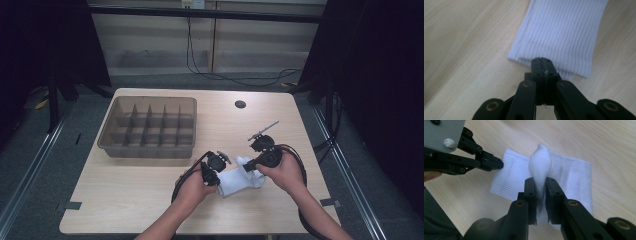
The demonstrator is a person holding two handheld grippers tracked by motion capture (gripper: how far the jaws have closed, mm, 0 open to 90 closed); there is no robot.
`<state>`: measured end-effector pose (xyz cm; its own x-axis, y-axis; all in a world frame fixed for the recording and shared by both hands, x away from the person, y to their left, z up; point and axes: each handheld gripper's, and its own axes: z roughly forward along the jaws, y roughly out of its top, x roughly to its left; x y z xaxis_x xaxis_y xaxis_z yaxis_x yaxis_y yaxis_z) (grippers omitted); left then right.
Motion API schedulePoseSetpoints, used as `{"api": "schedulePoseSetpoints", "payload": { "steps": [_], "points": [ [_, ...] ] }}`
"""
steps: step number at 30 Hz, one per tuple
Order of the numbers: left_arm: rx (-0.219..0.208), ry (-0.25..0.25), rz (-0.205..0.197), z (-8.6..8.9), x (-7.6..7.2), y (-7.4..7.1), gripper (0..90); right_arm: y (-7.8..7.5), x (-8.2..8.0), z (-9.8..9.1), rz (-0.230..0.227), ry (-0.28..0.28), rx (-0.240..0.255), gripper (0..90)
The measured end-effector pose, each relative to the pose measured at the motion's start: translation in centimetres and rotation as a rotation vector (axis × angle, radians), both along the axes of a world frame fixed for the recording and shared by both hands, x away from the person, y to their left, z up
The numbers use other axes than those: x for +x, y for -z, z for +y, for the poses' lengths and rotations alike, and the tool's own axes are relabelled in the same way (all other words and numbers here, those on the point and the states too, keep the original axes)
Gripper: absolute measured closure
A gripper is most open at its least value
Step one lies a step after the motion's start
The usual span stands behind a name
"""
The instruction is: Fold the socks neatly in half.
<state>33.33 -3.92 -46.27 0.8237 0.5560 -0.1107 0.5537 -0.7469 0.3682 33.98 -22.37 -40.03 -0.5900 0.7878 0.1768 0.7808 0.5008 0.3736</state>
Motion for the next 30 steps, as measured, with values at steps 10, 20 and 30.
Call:
{"api": "schedulePoseSetpoints", "payload": {
  "steps": [10, 20, 30],
  "points": [
    [-0.008, 0.007, -0.005, 0.1, 0.0, 0.0, 88.8, 0.8, 0.1, 0.6, 0.027, -0.001, 0.000, 81.1],
    [-0.020, 0.004, -0.018, 0.3, -0.1, 0.0, 85.7, 1.1, 0.1, 0.9, 0.029, -0.017, 0.000, 81.0],
    [-0.018, 0.012, -0.029, 0.2, -0.1, 0.1, 85.4, 1.4, 0.0, 1.2, 0.037, -0.020, 0.000, 80.9]
  ]
}}
